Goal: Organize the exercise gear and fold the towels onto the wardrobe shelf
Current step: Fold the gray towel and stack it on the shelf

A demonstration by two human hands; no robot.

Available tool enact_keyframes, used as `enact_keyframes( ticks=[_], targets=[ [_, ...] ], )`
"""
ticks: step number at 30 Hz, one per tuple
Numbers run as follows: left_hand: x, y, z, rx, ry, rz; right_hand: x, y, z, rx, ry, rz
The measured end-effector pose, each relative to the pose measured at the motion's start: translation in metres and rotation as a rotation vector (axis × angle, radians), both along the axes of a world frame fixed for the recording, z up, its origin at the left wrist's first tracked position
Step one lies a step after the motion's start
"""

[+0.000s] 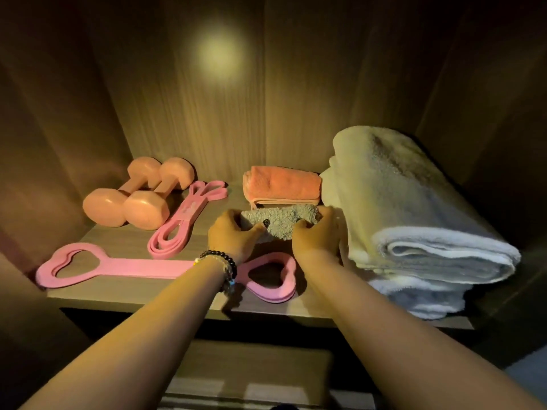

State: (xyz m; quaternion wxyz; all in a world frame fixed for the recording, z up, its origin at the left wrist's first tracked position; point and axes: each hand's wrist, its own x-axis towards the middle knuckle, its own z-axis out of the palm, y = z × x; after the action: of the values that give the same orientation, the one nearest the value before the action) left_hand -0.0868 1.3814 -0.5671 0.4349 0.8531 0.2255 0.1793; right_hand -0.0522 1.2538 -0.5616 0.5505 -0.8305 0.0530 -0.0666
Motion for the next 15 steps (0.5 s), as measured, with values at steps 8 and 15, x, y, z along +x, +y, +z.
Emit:
enact_keyframes(
  ticks=[8, 15],
  targets=[
    [0.049, 0.007, -0.017, 0.019, 0.06, 0.047, 0.029, -0.009, -0.035, 0.024, -0.122, 0.009],
    [0.062, 0.005, -0.033, 0.002, -0.019, 0.133, 0.05, 0.006, -0.043, -0.129, -0.161, -0.117]
  ],
)
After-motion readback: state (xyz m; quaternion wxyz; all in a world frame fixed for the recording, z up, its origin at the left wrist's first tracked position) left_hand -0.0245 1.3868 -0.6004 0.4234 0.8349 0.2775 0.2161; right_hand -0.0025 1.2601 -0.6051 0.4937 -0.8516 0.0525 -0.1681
